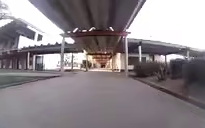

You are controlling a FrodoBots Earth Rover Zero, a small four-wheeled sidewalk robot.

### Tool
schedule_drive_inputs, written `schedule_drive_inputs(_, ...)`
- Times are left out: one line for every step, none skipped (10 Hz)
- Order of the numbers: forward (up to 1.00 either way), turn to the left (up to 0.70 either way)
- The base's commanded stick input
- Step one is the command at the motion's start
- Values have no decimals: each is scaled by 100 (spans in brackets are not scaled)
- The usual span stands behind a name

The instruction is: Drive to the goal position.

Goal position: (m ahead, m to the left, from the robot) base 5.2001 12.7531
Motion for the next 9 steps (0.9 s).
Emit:
schedule_drive_inputs(70,0)
schedule_drive_inputs(70,0)
schedule_drive_inputs(70,0)
schedule_drive_inputs(70,0)
schedule_drive_inputs(70,0)
schedule_drive_inputs(70,0)
schedule_drive_inputs(70,0)
schedule_drive_inputs(70,0)
schedule_drive_inputs(70,0)
